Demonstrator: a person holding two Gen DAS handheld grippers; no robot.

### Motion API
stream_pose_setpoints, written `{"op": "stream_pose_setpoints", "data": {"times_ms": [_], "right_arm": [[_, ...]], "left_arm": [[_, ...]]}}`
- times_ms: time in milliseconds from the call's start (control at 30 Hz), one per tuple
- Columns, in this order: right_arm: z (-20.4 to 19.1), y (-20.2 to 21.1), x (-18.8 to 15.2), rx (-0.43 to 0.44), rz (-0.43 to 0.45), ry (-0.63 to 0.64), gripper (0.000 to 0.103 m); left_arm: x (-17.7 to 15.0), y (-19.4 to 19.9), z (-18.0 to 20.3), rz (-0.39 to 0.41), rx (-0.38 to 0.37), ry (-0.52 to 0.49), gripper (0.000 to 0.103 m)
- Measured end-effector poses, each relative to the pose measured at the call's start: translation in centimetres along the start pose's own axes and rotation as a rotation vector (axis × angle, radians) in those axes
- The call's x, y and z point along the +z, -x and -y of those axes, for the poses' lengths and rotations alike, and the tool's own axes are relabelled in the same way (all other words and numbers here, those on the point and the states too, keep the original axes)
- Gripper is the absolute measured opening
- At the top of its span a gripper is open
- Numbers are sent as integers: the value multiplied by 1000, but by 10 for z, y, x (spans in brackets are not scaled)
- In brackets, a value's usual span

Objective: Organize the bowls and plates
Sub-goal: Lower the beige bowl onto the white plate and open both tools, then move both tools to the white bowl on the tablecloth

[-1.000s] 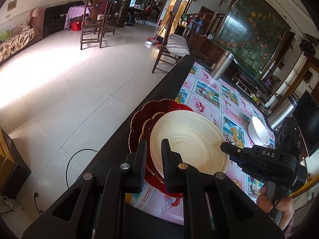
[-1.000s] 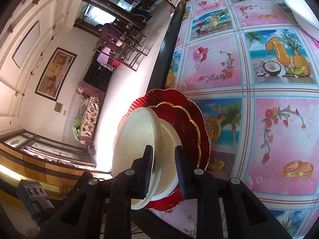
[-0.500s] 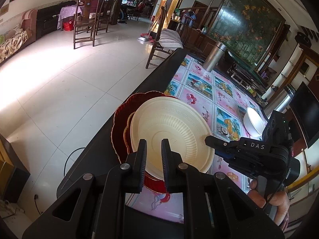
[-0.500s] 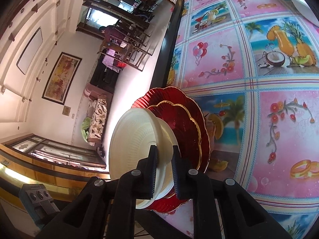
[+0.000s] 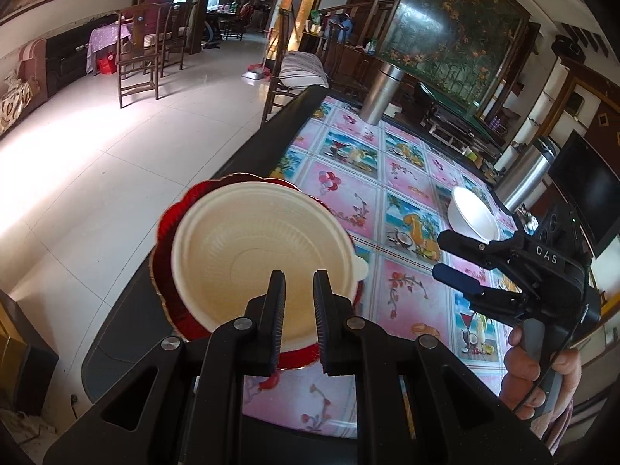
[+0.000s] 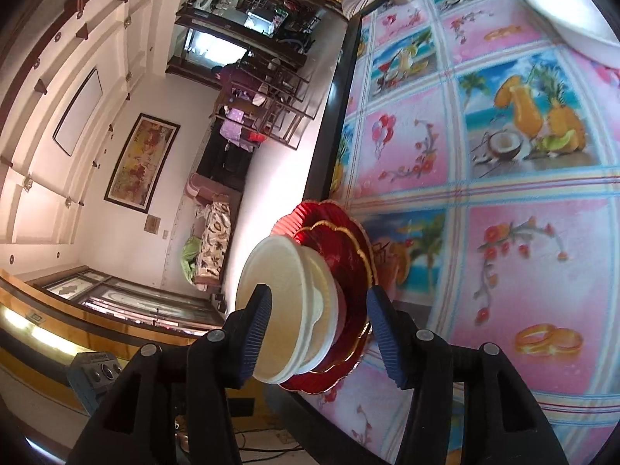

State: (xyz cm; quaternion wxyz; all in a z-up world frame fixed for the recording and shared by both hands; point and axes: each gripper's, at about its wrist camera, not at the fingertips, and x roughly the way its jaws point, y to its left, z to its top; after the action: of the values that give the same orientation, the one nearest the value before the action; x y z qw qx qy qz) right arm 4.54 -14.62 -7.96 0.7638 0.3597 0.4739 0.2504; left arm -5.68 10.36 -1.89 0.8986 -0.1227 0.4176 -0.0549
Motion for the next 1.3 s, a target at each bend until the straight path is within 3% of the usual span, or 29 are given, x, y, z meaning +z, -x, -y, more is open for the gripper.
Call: {"op": "stream_pose_setpoints", "data": {"times_ms": [367,667,900,1267,1300], "right_arm": [[96,79,22,-28,146,-156,59],[154,126,46,-57,222,-232,59],[176,153,67,-102,258,-261,59],[157,199,137,-152,415,-239,59],[154,201,144,-164,424,-231,59]], "left_arm": [[-25,-46,118,-149,-66,-227,12],[-17,-95,182,-195,-31,-324,12],[23,-141,210,-130,76,-315,15],[97,-170,269,46,50,-220,15],[100,-171,273,59,53,-217,19]]}}
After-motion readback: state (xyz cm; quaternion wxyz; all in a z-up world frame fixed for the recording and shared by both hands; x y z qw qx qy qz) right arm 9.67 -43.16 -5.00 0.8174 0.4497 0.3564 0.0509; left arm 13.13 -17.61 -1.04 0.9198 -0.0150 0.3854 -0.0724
